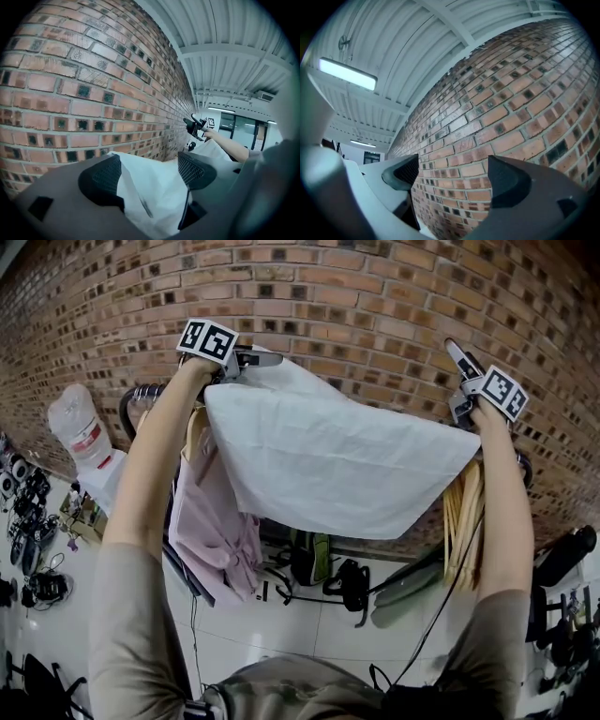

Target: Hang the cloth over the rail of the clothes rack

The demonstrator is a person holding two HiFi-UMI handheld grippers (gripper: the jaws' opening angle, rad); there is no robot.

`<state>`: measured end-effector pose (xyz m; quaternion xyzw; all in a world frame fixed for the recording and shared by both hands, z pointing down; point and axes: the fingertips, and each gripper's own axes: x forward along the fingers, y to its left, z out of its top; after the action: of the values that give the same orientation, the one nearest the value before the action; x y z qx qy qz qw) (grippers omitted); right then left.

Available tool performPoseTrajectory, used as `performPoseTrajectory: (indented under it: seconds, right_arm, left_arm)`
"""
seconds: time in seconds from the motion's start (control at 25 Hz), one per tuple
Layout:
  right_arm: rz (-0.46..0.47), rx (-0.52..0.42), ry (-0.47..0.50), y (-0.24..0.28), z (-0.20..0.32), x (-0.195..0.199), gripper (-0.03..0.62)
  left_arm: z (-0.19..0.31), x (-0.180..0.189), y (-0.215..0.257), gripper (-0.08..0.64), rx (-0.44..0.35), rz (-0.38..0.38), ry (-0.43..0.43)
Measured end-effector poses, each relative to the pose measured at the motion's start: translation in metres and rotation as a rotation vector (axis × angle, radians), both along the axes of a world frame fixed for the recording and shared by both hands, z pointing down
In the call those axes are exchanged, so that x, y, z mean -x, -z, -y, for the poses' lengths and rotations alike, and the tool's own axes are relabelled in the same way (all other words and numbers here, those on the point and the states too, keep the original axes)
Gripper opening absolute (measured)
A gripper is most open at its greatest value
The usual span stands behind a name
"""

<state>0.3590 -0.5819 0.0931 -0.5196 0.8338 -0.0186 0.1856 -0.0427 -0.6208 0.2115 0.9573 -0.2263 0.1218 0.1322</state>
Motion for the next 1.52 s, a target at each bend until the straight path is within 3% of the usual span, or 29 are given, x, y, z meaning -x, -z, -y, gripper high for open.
performPoseTrajectory:
  seconds: [0.08,0.2,0.36,0.56,0.72,0.84,0.92,1.0,1.04,1.16,1.2,1.24,1.32,1.36,1.4,1.48,1.52]
  right_arm:
    - [-0.054,0.013,0.014,-0.004,0.001,0.010,0.465]
    - [-0.099,0.035,0.028,-0.011,0.002,0.018,0.465]
    - [-0.098,0.042,0.037,-0.013,0.003,0.020,0.465]
    - [-0.088,0.035,0.060,-0.009,0.000,0.023,0.465]
    - [-0.072,0.042,0.030,-0.010,0.001,0.013,0.465]
    - [-0.039,0.036,0.032,-0.011,-0.002,0.007,0.463]
    - [-0.036,0.025,0.045,-0.008,-0.007,0.011,0.463]
    - [-0.062,0.012,0.044,-0.002,-0.012,0.016,0.463]
    - [-0.084,0.011,0.046,0.000,-0.014,0.020,0.462]
    - [-0.191,0.013,0.053,0.003,-0.023,0.027,0.460]
    - [-0.224,0.005,0.045,0.006,-0.028,0.026,0.408]
    - [-0.241,-0.010,0.040,0.012,-0.034,0.024,0.315]
    - [-0.229,-0.050,0.053,0.027,-0.050,0.021,0.254]
    - [-0.226,-0.068,0.062,0.034,-0.059,0.021,0.205]
    - [-0.232,-0.082,0.068,0.039,-0.069,0.022,0.126]
    - [-0.258,-0.095,0.090,0.044,-0.085,0.029,0.011]
    - [-0.271,-0.094,0.108,0.042,-0.092,0.036,0.011]
  left_arm:
    - [-0.001,-0.001,-0.003,0.388,-0.003,0.021,-0.006]
    - [0.008,0.008,0.000,0.388,-0.019,0.008,0.058]
    - [0.015,0.017,0.013,0.388,-0.067,-0.042,0.116]
    - [0.010,0.013,0.030,0.388,-0.149,-0.078,0.097]
    - [-0.006,0.001,0.060,0.388,-0.264,-0.191,0.003]
    - [-0.016,0.000,0.078,0.387,-0.394,-0.220,-0.012]
    - [-0.024,0.008,0.096,0.385,-0.480,-0.275,0.000]
    - [-0.028,0.021,0.115,0.357,-0.515,-0.366,0.040]
    - [-0.029,0.028,0.125,0.314,-0.535,-0.400,0.071]
    - [-0.047,0.043,0.157,0.310,-0.660,-0.462,0.126]
    - [-0.058,0.045,0.169,0.307,-0.717,-0.475,0.125]
    - [-0.069,0.046,0.180,0.281,-0.764,-0.484,0.122]
    - [-0.085,0.049,0.195,0.264,-0.796,-0.497,0.131]
    - [-0.090,0.050,0.198,0.165,-0.784,-0.496,0.139]
    - [-0.094,0.051,0.198,0.019,-0.757,-0.494,0.137]
    - [-0.104,0.049,0.193,0.005,-0.686,-0.494,0.094]
    - [-0.110,0.046,0.190,0.006,-0.657,-0.488,0.072]
